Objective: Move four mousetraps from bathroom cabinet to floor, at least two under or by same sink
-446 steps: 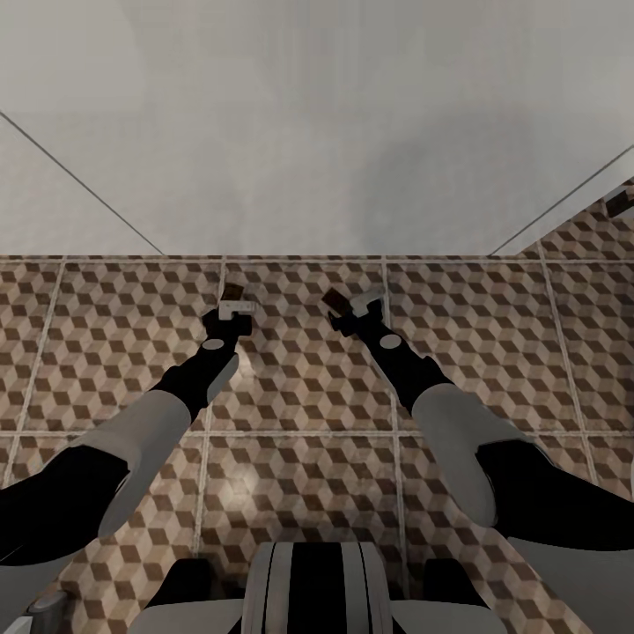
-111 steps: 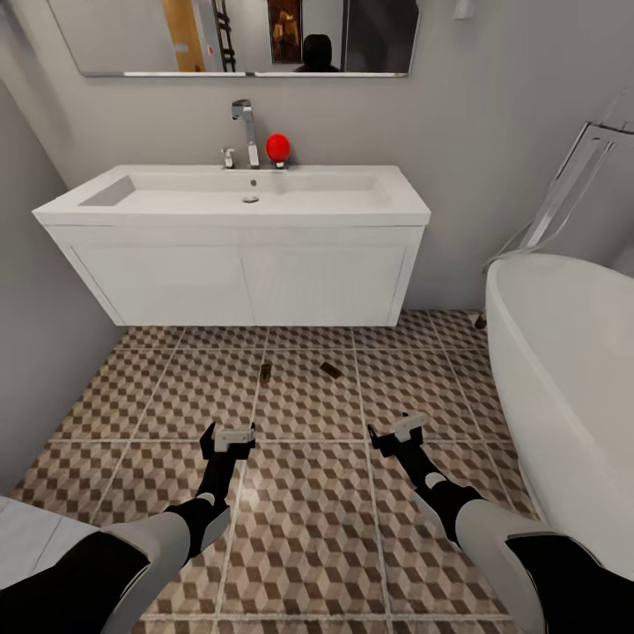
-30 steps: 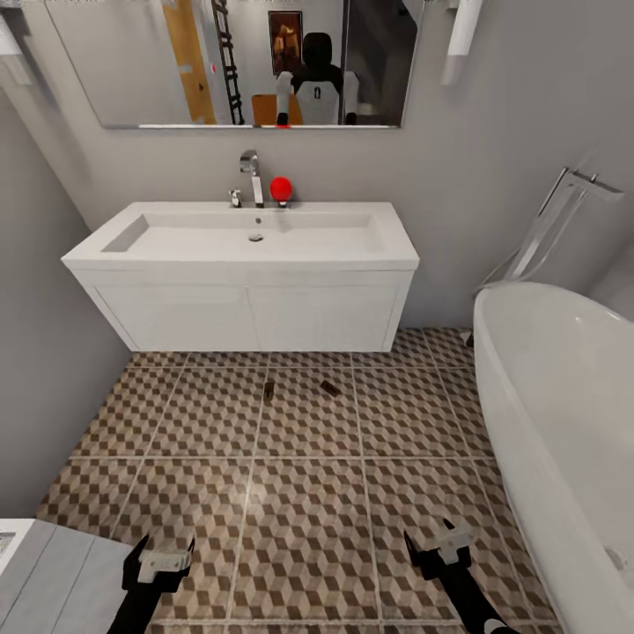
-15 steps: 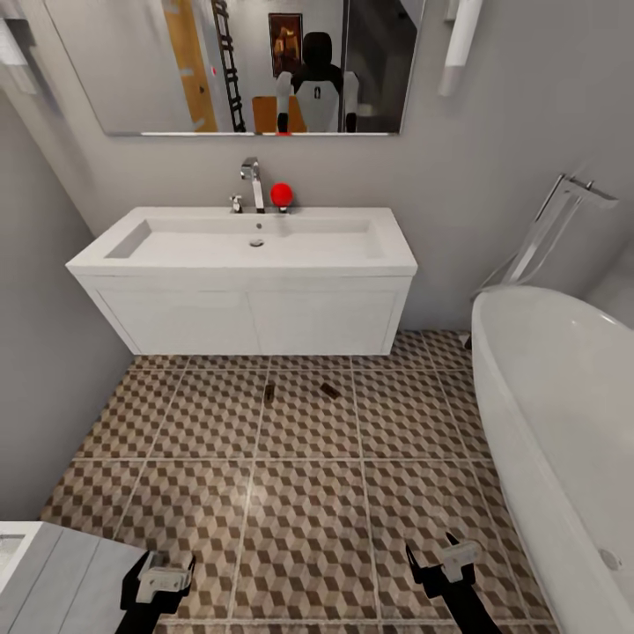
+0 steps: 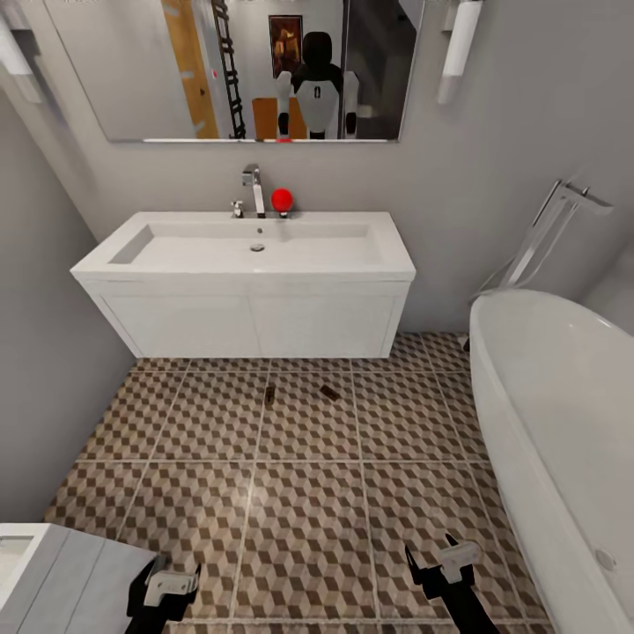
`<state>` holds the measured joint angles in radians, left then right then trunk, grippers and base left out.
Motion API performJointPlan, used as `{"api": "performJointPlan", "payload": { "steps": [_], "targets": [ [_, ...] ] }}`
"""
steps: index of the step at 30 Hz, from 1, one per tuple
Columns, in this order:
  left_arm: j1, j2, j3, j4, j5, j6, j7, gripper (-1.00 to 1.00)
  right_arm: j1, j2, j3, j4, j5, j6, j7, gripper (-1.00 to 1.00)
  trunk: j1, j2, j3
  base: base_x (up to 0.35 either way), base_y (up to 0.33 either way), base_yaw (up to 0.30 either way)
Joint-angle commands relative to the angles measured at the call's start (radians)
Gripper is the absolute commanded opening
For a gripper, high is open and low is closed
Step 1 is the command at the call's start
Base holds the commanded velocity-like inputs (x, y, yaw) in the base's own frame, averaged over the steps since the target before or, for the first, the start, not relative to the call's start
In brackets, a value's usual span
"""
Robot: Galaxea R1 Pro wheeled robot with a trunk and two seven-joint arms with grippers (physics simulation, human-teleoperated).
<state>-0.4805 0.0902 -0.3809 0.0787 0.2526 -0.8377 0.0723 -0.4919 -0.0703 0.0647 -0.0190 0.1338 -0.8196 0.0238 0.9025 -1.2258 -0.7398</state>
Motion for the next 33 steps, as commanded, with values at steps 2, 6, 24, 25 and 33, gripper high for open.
{"api": "performJointPlan", "payload": {
  "steps": [2, 6, 24, 25, 33],
  "targets": [
    [-0.001, -0.002, -0.008, 0.003, 0.000, 0.005, 0.007, 1.00, -0.001, 0.000, 0.006, 0.001, -0.005, -0.003, 0.002, 1.00, -0.008, 0.014, 0.006, 0.000, 0.000, 0.000],
    [-0.001, -0.003, -0.008, 0.003, 0.000, 0.011, 0.007, 1.00, -0.001, 0.001, 0.006, 0.001, -0.005, -0.002, 0.002, 1.00, -0.023, 0.042, 0.018, 0.000, 0.000, 0.000],
    [-0.001, -0.003, -0.009, 0.003, 0.000, 0.014, 0.007, 1.00, -0.001, 0.003, 0.006, 0.001, -0.005, -0.001, 0.001, 1.00, -0.092, 0.168, 0.075, 0.000, 0.000, 0.000],
    [-0.001, -0.005, -0.008, 0.003, 0.000, 0.014, 0.007, 1.00, -0.001, 0.003, 0.006, 0.002, -0.005, -0.001, 0.001, 1.00, -0.096, 0.175, 0.078, 0.000, 0.000, 0.000],
    [-0.001, -0.007, -0.008, 0.003, 0.000, 0.015, 0.007, 1.00, -0.001, 0.003, 0.006, 0.002, -0.005, -0.001, 0.001, 1.00, -0.127, 0.231, 0.103, 0.000, 0.000, 0.000]
  ]
}}
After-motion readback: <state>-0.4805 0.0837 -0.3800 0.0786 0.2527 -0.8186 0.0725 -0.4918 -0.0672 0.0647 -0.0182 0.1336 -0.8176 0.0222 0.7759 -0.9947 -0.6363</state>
